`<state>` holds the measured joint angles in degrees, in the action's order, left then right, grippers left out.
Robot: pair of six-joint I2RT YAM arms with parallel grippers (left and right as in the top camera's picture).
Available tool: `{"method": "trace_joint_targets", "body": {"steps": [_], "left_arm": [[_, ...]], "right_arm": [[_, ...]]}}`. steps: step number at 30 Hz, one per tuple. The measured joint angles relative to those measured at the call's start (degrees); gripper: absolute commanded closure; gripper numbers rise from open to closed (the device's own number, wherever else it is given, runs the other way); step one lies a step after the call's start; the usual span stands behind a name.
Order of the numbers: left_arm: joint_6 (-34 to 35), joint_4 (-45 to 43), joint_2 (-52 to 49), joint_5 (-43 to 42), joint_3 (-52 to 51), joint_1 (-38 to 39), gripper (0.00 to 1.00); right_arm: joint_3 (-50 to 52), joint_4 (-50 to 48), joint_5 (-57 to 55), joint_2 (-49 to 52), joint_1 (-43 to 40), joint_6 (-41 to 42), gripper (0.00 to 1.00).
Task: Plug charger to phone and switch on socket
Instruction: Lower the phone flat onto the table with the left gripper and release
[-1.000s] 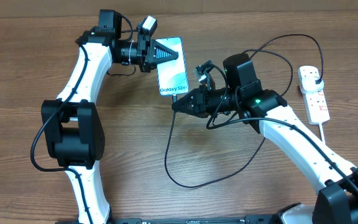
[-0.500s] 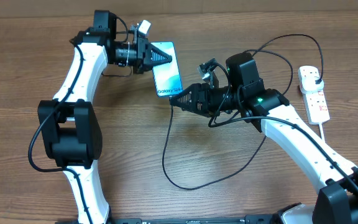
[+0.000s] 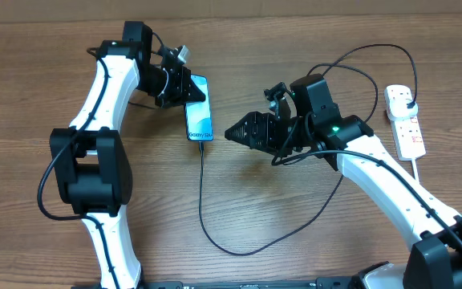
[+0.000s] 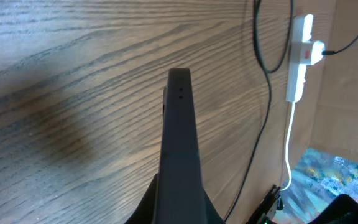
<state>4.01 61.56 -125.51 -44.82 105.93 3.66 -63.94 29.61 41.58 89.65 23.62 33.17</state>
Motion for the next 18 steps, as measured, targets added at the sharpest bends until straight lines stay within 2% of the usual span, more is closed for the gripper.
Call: {"method": "trace_joint_targets", "body": {"steps": [8,11,15,18], "left_arm": [[0.0,-0.02,-11.06,0.9,-0.28,0.13,0.96],[0.0,-0.15,-12.0,1.18,-0.46,0.5,0.96],[0.2,-0.2,-12.0,1.51,-0.46,0.87,0.79],[-0.15,-0.04,-12.04,3.93,-0.46,0.87,0.71]], "right_arm": [[0.0,1.53,-1.55,0.0,0.0,-0.17,0.12],[0.0,1.62,-1.88,0.0,0.0,-0.17,0.12],[0.0,1.97,-2.21,0.0,0.0,-0.17,0.12],[0.0,1.92,-2.49,0.0,0.0,-0.17,0.12]]}}
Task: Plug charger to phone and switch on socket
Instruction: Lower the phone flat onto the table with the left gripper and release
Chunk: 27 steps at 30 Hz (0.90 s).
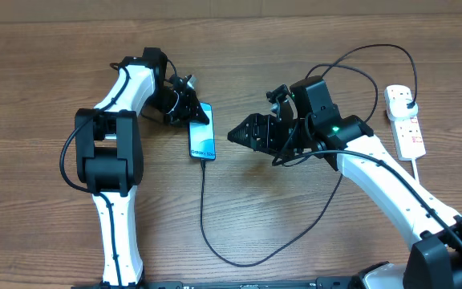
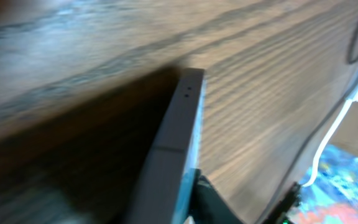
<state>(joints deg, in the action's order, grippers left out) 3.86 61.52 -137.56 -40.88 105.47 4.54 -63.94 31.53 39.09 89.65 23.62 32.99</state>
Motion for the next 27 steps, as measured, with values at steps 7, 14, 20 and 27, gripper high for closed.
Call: {"method": "trace_joint_targets", "body": {"steps": [7,14,20,27], "left_arm": [[-0.02,0.22,0.07,-0.44,0.02,0.0,0.6],[1.57,1.66,0.87,3.61,0.52,0.74,0.51],[4.33,3.32,2.25,12.11,1.05,0.9,0.48],[5.22,3.39,3.19,20.87,1.36,1.11,0.47]], "right_arm": [[0.0,0.33,-0.39,0.0,0.0,0.02,0.12],[0.0,1.11,-0.57,0.0,0.0,0.0,0.12],[0.0,1.99,-1.38,0.0,0.0,0.0,0.12],[0.0,2.75,-2.05,0.0,0.0,-0.66,0.12]]}}
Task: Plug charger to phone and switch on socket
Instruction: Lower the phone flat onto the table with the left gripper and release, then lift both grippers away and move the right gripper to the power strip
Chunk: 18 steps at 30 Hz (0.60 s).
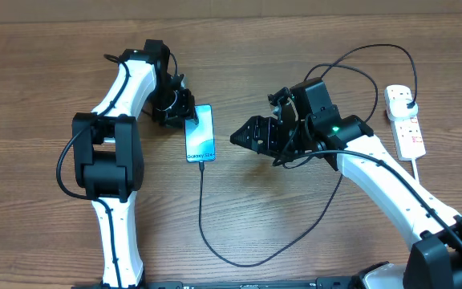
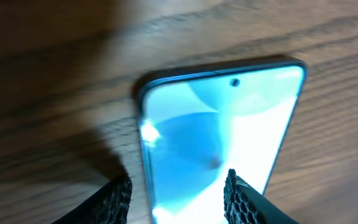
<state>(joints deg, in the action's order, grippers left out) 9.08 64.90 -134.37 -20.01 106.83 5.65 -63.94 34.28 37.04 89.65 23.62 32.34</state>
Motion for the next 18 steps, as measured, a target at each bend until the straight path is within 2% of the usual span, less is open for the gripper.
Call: {"method": "trace_joint_targets", "body": {"steps": [4,12,13,14,16,18], "left_arm": [[0.72,0.09,0.02,3.17,0.44,0.02,0.48],[2.6,6.38,0.02,13.66,5.51,-0.15,0.49],[2.6,7.08,0.24,13.97,7.04,-0.15,0.49],[2.6,7.72,0.66,14.16,8.83,-0.15,0.49],[2.6,9.22,2.84,14.25,12.68,-0.15,0.48],[2.58,10.29,6.1,13.99,15.76,-0.11,0.46]], "right_arm": [[0.0,0.07,0.0,0.0,0.0,-0.44,0.13],[0.0,1.86,-2.51,0.0,0.0,-3.41,0.25],[0.0,2.58,-3.17,0.0,0.0,-3.72,0.29],[-0.2,3.96,-4.2,0.0,0.0,-4.44,0.38],[-1.05,7.54,-6.58,0.0,0.0,-5.92,0.42],[-2.67,10.64,-9.07,0.0,0.0,-6.99,0.43]]}}
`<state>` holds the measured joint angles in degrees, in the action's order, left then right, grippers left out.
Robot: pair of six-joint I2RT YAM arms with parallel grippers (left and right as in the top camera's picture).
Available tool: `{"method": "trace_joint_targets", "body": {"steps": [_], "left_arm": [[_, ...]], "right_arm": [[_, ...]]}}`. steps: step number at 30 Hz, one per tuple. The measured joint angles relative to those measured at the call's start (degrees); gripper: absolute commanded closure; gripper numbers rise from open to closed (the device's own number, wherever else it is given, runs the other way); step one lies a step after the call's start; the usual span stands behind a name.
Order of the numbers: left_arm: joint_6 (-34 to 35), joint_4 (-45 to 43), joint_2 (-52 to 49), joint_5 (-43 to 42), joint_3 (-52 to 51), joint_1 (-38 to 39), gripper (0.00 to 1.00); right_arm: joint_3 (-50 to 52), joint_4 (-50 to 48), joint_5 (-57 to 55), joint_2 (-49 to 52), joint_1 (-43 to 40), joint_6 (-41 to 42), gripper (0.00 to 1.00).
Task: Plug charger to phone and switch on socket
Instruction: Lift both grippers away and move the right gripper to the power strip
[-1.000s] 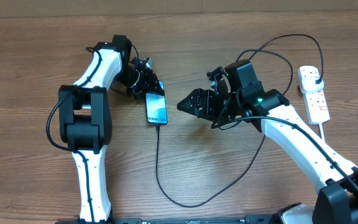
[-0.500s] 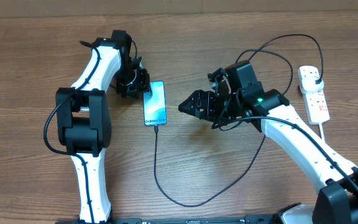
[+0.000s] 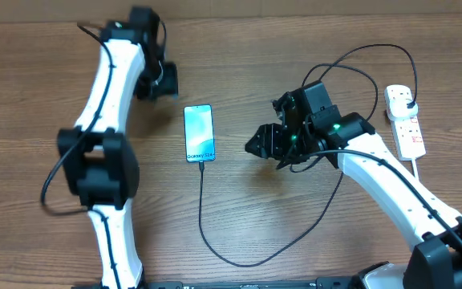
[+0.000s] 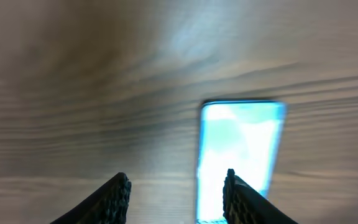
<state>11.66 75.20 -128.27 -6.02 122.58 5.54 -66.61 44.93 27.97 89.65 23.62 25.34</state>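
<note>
The phone [image 3: 199, 132] lies flat on the wooden table [image 3: 311, 241], screen lit and facing up. A black charger cable [image 3: 201, 201] is plugged into its near end and loops across the table toward the white power strip [image 3: 403, 120] at the far right. My left gripper [image 3: 168, 81] is up and to the left of the phone and apart from it. In the left wrist view it [image 4: 176, 199] stands open and empty, with the phone [image 4: 241, 146] ahead on the right. My right gripper [image 3: 253, 146] hovers right of the phone, apparently shut and empty.
A plug [image 3: 408, 99] sits in the far socket of the power strip, whose own white lead runs toward the front right. The black cable arcs above the right arm near the back edge.
My left gripper was open astride the phone's far end; now it is farther back and to the left, away from the phone. The right gripper has drawn back a little to the right.
At first my left gripper held the phone on edge by its far end, cable plugged in. Then it held it lower, still tilted. Then the phone lay flat with the gripper open over it. Now the gripper is clear of it.
</note>
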Motion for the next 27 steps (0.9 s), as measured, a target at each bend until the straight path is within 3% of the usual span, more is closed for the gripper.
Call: {"method": "trace_joint_targets", "body": {"steps": [5,6,7,8,16,27], "left_arm": [[0.02,0.42,10.03,-2.19,4.09,0.0,0.42],[0.02,0.59,11.63,-2.54,4.35,0.0,0.33],[0.0,0.83,12.98,-2.82,4.46,0.0,0.04],[0.04,1.22,14.08,-3.06,4.57,0.02,0.0],[0.22,2.82,15.54,-3.63,4.52,0.02,0.0],[0.22,2.82,15.54,-3.65,4.52,0.02,0.0]], "right_arm": [[-7.52,6.67,-6.6,-0.02,-1.27,-1.86,0.43],[-8.79,7.48,-7.5,-0.11,-1.97,-2.05,0.43],[-10.19,8.55,-8.31,-0.24,-3.19,-2.43,0.43],[-11.21,9.18,-8.96,-0.39,-4.42,-2.71,0.43],[-16.31,13.81,-11.3,-2.49,-23.17,-5.16,0.46],[-16.37,12.0,-12.13,-2.58,-51.95,-9.2,0.47]]}}
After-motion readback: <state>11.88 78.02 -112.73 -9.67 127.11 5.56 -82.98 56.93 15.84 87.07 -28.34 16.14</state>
